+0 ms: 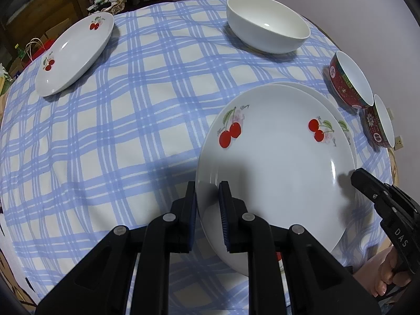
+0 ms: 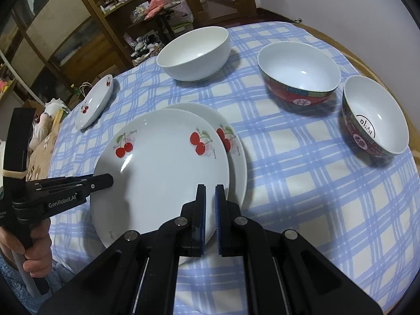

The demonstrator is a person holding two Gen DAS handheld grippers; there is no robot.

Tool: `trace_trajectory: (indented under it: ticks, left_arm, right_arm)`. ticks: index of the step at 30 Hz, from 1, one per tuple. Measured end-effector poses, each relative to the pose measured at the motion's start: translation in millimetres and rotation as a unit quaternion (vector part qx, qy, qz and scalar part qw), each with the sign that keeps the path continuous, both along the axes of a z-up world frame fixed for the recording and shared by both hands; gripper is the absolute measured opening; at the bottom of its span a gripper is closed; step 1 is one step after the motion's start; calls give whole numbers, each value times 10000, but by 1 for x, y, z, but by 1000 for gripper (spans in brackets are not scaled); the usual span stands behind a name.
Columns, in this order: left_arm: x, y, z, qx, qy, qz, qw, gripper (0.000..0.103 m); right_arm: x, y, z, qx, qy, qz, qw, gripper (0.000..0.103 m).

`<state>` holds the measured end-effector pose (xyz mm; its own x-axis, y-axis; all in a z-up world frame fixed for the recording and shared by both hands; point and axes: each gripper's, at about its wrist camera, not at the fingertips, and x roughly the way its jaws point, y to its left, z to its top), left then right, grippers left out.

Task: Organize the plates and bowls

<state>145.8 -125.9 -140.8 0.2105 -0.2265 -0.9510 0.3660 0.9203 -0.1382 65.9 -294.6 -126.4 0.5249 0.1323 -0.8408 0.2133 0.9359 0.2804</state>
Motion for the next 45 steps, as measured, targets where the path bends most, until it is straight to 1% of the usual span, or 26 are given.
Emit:
trace_trajectory:
  ticks: [16, 19, 22, 25, 32, 33, 34, 35, 36, 37, 38, 39, 40, 41, 43, 45]
  left_arm:
    - [-1, 8, 10, 33, -16, 81, 10000, 18]
    - [-1, 8, 10, -2, 34, 42, 10000, 18]
    - [-3, 5, 7, 41, 65, -2, 10000, 18]
    - [-3, 5, 8, 92, 22, -12, 10000, 18]
    - [0, 16, 20, 21, -101, 129, 9999, 19]
    - [1, 18, 22, 20, -138, 153, 9998, 20]
    - [2, 20, 24, 41, -173, 183, 9997, 22]
    - [3, 22, 26, 69, -207, 211, 9995, 24]
    - [3, 24, 28, 101, -241, 237, 9994, 27]
    - [5, 27, 30, 119, -276, 278, 9992, 32]
    - [6, 30, 32, 106, -299, 313, 9990, 37]
    - [6, 33, 34, 91, -327, 355, 9988, 40]
    - [7, 36, 36, 81, -356, 397, 9985, 44]
    - [8, 39, 38, 81, -381, 429, 9983, 47]
    - [9, 45, 43, 104, -453, 503, 9977, 55]
    - [10, 50, 46, 115, -483, 551, 9972, 61]
  right_arm:
    - [-3, -9, 8, 44, -245, -193, 9995, 8]
    - [-4, -12, 8, 54, -230, -253, 9994, 8]
    - [-5, -14, 8, 69, -242, -280, 9993, 8]
    - [-5, -15, 8, 80, -241, -281, 9993, 8]
    - [-8, -16, 13, 44, -332, -311, 9990, 8]
    - [-7, -16, 13, 36, -330, -326, 9989, 10]
    - [-6, -16, 13, 28, -315, -340, 9989, 17]
    - [-6, -16, 13, 24, -288, -355, 9990, 21]
    - [-5, -16, 12, 20, -277, -366, 9989, 31]
    - [-5, -15, 12, -4, -270, -368, 9990, 40]
    - [-4, -15, 12, -26, -269, -367, 9990, 43]
    - [-4, -14, 13, -66, -273, -370, 9989, 48]
    - [-3, -13, 14, -86, -286, -358, 9989, 54]
    - [-2, -12, 16, -95, -307, -337, 9989, 57]
    - [1, -9, 19, -110, -344, -303, 9989, 70]
    - [3, -5, 23, -115, -389, -297, 9987, 77]
